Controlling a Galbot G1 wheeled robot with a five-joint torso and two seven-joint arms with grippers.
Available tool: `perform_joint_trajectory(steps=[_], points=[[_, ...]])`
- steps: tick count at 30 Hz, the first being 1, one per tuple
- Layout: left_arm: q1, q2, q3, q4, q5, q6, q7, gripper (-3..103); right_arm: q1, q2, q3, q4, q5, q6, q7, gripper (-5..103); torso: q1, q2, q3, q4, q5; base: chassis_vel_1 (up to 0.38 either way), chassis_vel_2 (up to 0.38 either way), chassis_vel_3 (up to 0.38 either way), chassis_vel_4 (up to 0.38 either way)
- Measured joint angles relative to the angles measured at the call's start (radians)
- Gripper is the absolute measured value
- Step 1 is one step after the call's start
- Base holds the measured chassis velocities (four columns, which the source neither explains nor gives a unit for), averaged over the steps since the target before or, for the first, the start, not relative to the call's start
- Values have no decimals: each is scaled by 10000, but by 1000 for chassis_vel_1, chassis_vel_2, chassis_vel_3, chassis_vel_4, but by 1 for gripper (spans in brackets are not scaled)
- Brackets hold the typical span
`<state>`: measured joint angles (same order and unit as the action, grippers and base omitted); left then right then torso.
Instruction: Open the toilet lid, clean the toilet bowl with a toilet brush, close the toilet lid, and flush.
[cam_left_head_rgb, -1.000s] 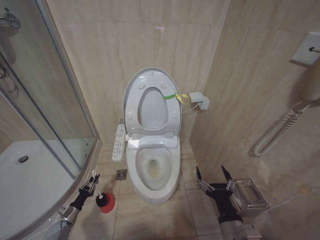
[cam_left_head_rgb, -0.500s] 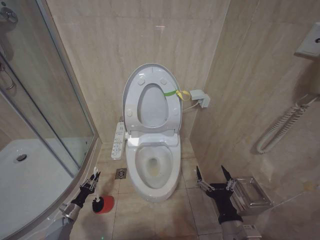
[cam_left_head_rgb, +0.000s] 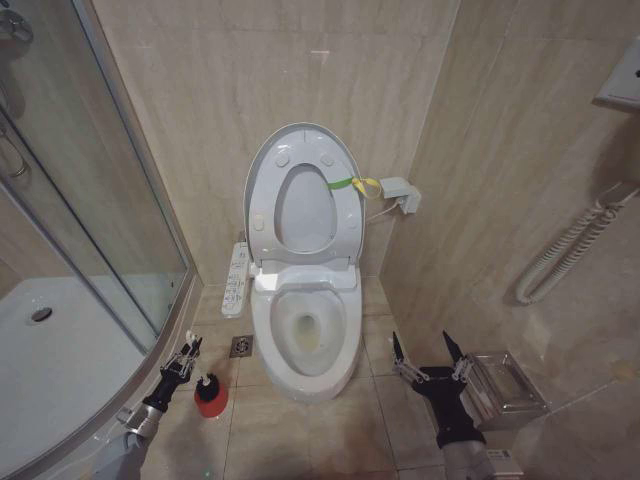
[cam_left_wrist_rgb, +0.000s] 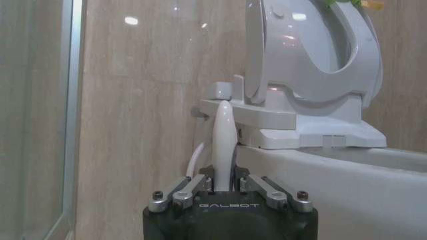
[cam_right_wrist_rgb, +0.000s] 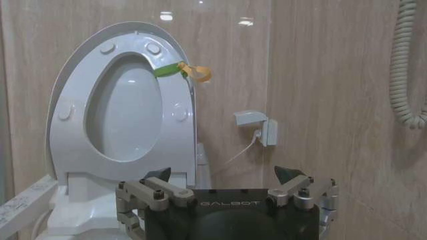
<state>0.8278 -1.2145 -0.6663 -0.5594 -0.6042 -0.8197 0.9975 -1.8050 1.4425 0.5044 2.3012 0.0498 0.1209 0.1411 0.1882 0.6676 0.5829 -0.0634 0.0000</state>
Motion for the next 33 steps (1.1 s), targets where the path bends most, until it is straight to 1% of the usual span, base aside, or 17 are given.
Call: perform_joint_trajectory(steps=[11, 17, 26, 33], points=[[-113, 22, -152, 476, 139, -5, 248, 19, 0, 0, 0, 0, 0, 0, 0, 100, 21, 44, 25, 0, 0, 0, 0, 0, 0], [-299, 111, -230, 776, 418, -9, 379, 19, 0, 0, 0, 0, 0, 0, 0, 100, 29, 62, 35, -2, 0, 0, 0, 0, 0], [-340, 274, -347, 1132, 510, -10, 390, 19, 0, 0, 0, 0, 0, 0, 0, 100, 36, 79, 45, 0, 0, 0, 0, 0, 0], [-230, 177, -535, 1264, 524, -9, 384, 19, 0, 0, 0, 0, 0, 0, 0, 100, 40, 86, 49, -2, -1, 0, 0, 0, 0]])
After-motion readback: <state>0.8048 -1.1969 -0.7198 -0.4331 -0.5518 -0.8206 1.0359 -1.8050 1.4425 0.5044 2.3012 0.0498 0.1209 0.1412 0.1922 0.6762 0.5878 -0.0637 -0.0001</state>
